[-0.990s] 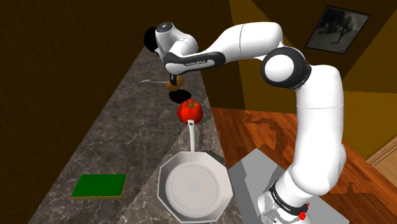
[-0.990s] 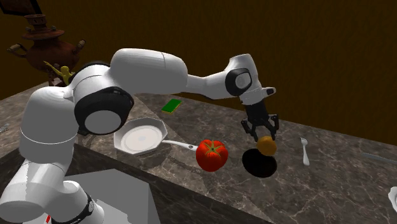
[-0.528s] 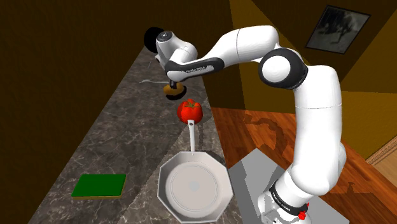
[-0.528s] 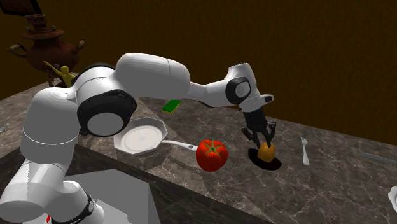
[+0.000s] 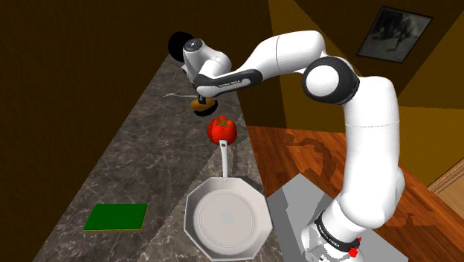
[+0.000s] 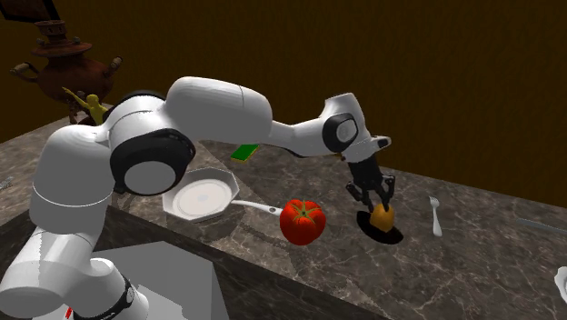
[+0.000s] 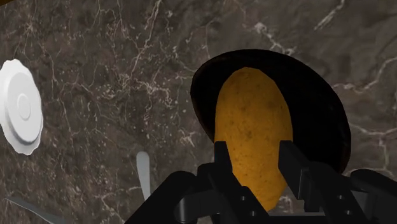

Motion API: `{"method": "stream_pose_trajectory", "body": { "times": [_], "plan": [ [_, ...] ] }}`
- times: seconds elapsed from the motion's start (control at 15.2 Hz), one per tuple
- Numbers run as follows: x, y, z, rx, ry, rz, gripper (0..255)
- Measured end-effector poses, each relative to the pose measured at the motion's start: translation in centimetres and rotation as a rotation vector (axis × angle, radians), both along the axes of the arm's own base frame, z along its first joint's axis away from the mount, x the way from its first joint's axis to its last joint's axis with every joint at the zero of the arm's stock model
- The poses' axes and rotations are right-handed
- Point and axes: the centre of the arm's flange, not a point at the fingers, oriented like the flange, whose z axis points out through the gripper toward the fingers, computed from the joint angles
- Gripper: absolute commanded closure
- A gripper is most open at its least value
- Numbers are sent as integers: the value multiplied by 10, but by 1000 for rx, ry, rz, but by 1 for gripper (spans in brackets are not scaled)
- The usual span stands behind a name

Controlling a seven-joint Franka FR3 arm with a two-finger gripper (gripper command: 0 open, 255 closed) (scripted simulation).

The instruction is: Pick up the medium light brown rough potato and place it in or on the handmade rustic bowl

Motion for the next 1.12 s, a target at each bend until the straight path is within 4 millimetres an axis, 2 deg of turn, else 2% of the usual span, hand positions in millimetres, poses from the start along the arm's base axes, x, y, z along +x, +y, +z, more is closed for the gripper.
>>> {"method": "stream_pose_trajectory", "body": {
  "times": [0.2, 0.26, 0.4, 0.59, 0.73, 0.92, 1.12],
  "plan": [
    [-1, 0, -1, 0, -1, 0, 255],
    [-1, -1, -2, 0, -1, -1, 0],
    [-6, 0, -24, 1, 30, 0, 0],
    [-9, -1, -30, 1, 40, 0, 0],
    [-3, 3, -22, 1, 42, 0, 0],
    [-12, 19, 6, 2, 41, 0, 0],
    [-14, 22, 16, 2, 42, 0, 0]
  ]
}}
